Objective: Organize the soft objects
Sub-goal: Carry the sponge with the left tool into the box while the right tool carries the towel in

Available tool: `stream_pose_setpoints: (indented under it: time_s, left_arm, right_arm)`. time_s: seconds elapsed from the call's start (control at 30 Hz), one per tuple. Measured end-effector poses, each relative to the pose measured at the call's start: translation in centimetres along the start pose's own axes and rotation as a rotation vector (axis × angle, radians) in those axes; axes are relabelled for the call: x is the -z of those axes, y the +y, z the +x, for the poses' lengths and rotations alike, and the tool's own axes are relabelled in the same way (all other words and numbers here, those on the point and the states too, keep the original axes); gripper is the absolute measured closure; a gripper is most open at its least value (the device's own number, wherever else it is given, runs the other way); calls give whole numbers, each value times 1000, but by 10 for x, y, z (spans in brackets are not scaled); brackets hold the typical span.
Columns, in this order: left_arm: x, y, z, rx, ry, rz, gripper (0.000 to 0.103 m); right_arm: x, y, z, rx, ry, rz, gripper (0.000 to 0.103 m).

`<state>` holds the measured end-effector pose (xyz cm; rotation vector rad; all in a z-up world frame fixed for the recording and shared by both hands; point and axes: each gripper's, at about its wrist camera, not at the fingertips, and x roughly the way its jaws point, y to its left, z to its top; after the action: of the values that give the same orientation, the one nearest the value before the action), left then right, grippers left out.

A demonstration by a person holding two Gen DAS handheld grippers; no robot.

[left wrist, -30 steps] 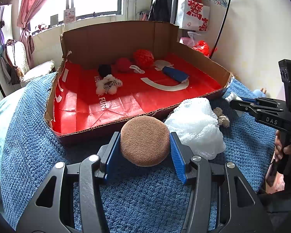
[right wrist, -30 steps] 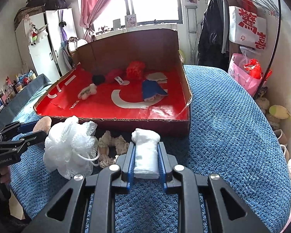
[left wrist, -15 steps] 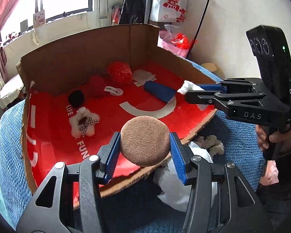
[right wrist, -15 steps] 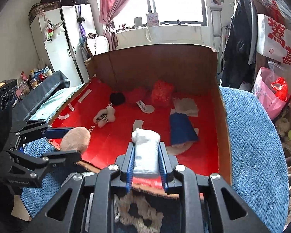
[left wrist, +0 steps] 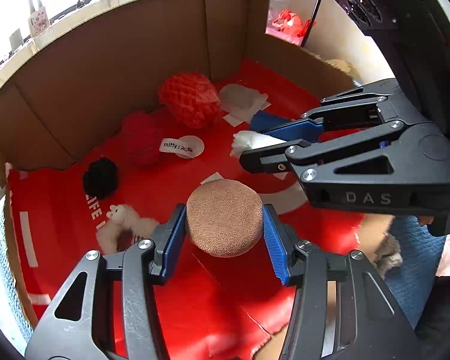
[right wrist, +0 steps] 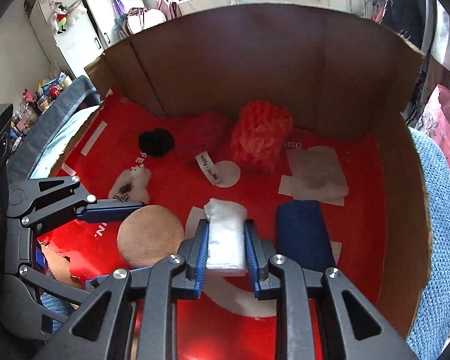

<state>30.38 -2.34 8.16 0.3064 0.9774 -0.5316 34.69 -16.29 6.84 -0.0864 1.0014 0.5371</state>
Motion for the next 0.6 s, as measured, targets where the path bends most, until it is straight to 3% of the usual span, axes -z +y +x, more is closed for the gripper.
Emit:
stream_pose_setpoints:
  time_s: [0.6]
  left_arm:
    - [-9, 9, 25, -24, 45, -6, 54]
  right_arm:
    - [-7, -4, 20, 18, 67, -2, 78]
